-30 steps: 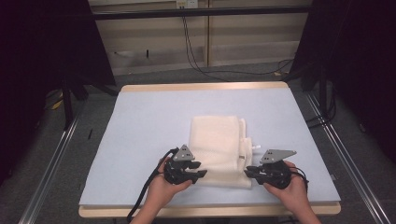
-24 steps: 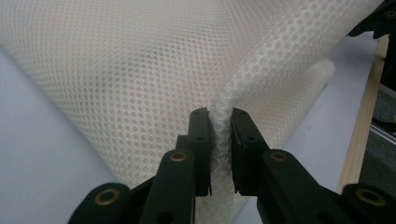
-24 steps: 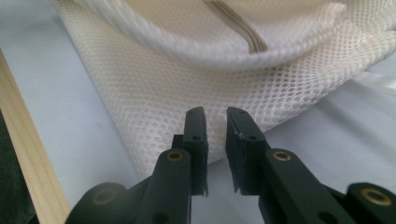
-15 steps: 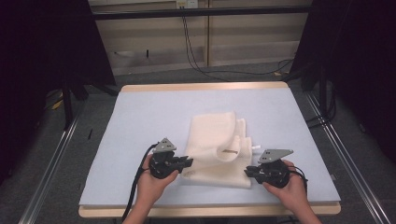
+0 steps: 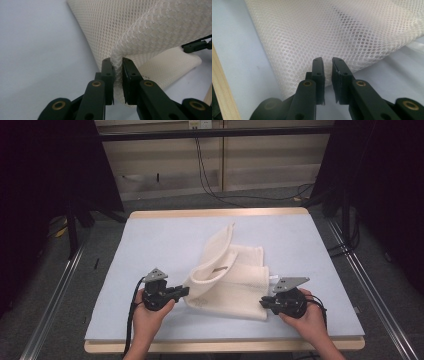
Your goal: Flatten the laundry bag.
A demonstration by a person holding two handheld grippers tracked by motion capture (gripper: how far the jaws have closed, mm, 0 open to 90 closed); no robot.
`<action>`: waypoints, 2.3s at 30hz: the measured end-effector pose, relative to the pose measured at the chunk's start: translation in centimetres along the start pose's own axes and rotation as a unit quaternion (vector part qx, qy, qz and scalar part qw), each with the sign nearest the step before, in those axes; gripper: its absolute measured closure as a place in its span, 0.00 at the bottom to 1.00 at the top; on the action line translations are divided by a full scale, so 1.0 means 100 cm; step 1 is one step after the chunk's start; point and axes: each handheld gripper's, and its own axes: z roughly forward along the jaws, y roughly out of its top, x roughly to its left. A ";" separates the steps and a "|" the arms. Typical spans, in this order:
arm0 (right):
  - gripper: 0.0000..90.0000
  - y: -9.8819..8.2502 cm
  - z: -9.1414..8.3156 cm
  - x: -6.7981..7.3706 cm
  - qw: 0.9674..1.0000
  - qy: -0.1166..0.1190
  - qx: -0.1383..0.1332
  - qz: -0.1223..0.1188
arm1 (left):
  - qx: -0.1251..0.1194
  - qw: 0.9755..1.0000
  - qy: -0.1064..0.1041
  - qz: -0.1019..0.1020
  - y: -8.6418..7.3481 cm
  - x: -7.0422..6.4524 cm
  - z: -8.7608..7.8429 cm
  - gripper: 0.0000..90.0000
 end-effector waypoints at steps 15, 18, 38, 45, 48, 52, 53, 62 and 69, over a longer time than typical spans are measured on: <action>0.89 0.006 0.005 0.001 1.000 0.003 -0.001 -0.010 | -0.013 0.998 0.029 -0.049 -0.011 0.021 -0.011 0.91; 0.89 0.007 0.005 0.001 1.000 0.002 -0.002 -0.011 | -0.009 0.998 0.036 -0.048 -0.012 0.023 -0.011 0.91; 0.88 0.008 0.007 -0.002 1.000 -0.005 -0.002 -0.007 | 0.010 0.996 0.077 -0.037 -0.011 0.028 -0.022 0.64; 0.86 0.009 0.008 -0.003 1.000 -0.005 -0.004 -0.001 | 0.017 0.994 0.102 -0.024 -0.008 0.027 -0.027 0.46; 0.84 0.009 0.009 -0.004 1.000 -0.006 -0.004 -0.001 | 0.020 0.993 0.117 -0.027 -0.007 0.034 -0.038 0.39; 0.75 0.010 0.007 -0.006 1.000 -0.024 -0.010 0.013 | 0.020 0.990 0.139 -0.022 -0.007 0.041 -0.047 0.30; 0.75 0.011 0.005 -0.007 0.999 -0.036 -0.018 0.022 | 0.019 0.990 0.141 -0.021 -0.006 0.043 -0.049 0.28; 0.45 0.008 0.011 -0.020 0.991 -0.075 -0.011 0.111 | 0.021 0.985 0.173 -0.015 -0.008 0.056 -0.056 0.21; 0.57 0.010 0.021 -0.022 0.990 -0.058 -0.006 0.130 | 0.024 0.986 0.166 -0.017 -0.008 0.064 -0.050 0.20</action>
